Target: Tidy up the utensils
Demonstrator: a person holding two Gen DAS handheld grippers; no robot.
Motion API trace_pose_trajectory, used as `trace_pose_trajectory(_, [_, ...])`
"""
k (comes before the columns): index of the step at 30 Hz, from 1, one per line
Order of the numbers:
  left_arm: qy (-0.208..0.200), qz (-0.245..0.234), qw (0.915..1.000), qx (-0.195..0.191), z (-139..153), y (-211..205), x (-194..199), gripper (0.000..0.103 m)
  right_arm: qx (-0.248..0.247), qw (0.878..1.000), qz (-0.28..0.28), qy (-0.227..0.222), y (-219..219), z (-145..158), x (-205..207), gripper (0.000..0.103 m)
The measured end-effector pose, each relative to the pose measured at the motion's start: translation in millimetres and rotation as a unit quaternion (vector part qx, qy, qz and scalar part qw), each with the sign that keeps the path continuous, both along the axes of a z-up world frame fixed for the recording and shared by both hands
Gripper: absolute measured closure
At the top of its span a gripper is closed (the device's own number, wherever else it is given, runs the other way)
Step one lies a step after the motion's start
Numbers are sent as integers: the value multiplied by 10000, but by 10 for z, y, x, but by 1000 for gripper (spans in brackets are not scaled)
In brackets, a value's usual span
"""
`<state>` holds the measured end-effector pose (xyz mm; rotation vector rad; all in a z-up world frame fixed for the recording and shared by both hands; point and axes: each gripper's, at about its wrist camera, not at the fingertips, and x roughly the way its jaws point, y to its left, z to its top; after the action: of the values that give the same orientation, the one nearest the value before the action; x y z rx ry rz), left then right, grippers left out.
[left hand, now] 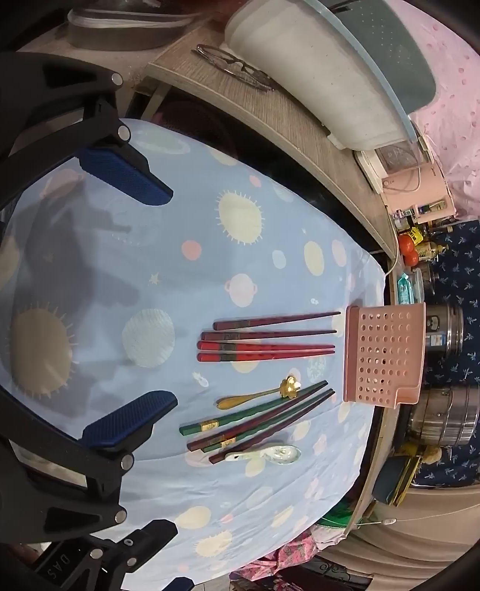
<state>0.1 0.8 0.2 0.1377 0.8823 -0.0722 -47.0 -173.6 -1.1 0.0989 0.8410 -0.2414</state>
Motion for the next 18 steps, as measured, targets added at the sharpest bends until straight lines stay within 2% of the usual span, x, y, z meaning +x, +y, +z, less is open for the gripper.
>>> trace_pose_trajectory(6, [-3, 95, 9998, -179, 11, 52, -17, 7, 29, 10000, -4, 7, -7, -9, 11, 7])
trace_pose_trajectory(7, [46, 30, 10000, 12, -12, -9, 24, 7, 23, 10000, 0, 3, -5, -9, 11, 7])
trace_pose_trajectory(8, [56, 45, 10000, 25, -17, -17, 32, 7, 18, 10000, 5, -1, -3, -9, 10, 7])
trace_pose_trajectory(18, [22, 23, 10000, -91, -34, 33, 7, 7, 40, 10000, -10, 33, 0, -10, 9, 7])
